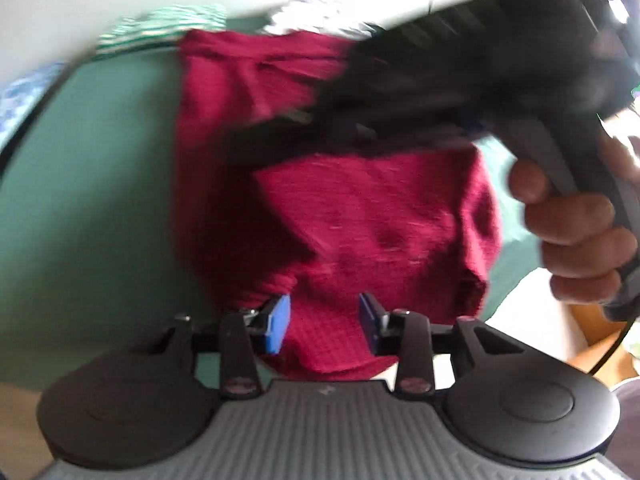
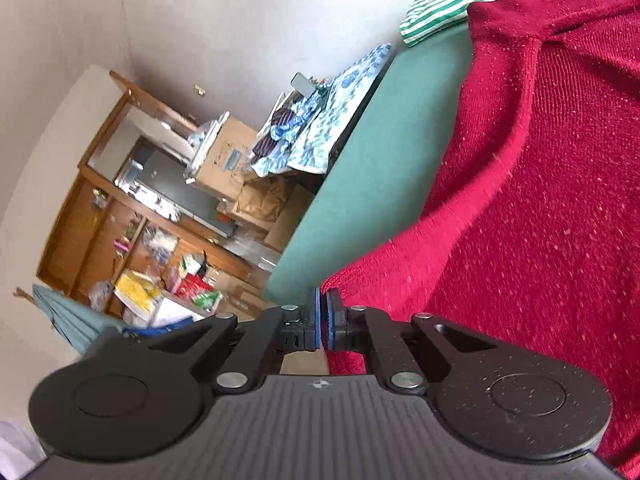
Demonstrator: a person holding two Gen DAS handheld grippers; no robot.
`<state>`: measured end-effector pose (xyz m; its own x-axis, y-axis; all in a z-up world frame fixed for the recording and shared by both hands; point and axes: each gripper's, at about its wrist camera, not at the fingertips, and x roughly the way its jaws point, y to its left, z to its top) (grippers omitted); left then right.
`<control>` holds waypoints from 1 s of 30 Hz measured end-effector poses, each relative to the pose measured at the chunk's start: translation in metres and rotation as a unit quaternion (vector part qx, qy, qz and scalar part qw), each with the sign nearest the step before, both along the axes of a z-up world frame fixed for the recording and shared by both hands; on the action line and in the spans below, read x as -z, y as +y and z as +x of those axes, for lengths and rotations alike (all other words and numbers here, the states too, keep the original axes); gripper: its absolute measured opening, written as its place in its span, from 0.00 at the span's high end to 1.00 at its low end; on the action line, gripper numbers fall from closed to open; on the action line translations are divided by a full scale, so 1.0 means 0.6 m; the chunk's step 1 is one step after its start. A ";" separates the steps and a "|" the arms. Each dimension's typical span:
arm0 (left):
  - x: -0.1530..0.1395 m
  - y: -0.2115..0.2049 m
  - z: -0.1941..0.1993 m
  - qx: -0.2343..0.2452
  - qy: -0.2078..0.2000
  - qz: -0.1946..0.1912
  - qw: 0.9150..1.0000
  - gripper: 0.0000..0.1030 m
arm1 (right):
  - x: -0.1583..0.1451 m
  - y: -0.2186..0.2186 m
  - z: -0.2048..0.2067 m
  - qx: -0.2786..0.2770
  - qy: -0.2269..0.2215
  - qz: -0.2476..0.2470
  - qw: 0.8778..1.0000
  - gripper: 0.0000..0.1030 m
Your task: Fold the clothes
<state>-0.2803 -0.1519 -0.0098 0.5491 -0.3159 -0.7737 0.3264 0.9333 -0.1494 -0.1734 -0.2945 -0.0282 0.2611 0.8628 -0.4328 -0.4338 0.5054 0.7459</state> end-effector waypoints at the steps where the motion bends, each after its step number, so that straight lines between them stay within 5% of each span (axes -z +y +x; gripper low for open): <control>1: 0.000 0.010 -0.006 -0.012 0.004 0.002 1.000 0.63 | 0.002 0.000 -0.004 0.001 -0.001 -0.004 1.000 0.96; 9: 0.008 0.040 -0.036 -0.041 0.023 0.038 0.998 0.58 | 0.051 0.013 -0.035 0.012 -0.006 -0.083 0.996 0.88; 13: 0.003 0.040 -0.041 -0.020 0.016 0.041 0.999 0.51 | 0.071 0.026 -0.052 -0.001 -0.024 -0.102 0.994 0.58; 16: -0.002 0.037 -0.043 0.000 0.008 0.058 0.998 0.45 | 0.088 0.046 -0.055 -0.012 -0.031 -0.100 0.994 0.63; 17: -0.004 0.039 -0.045 0.005 0.005 0.063 0.998 0.45 | 0.096 0.056 -0.053 -0.019 -0.023 -0.108 0.994 0.87; 18: -0.008 0.039 -0.042 0.009 0.002 0.066 0.998 0.45 | 0.100 0.062 -0.053 -0.022 -0.017 -0.122 0.992 0.95; 25: -0.051 0.032 0.004 0.039 -0.047 0.096 0.994 0.44 | 0.114 0.034 -0.059 0.000 0.010 -0.145 0.989 0.89; 27: -0.060 0.020 0.024 0.058 -0.064 0.109 0.990 0.37 | 0.112 0.034 -0.056 -0.018 0.015 -0.160 0.987 0.87; 30: -0.055 0.000 0.064 0.106 -0.072 0.124 0.984 0.35 | 0.075 0.011 -0.064 -0.018 -0.022 -0.172 0.985 0.87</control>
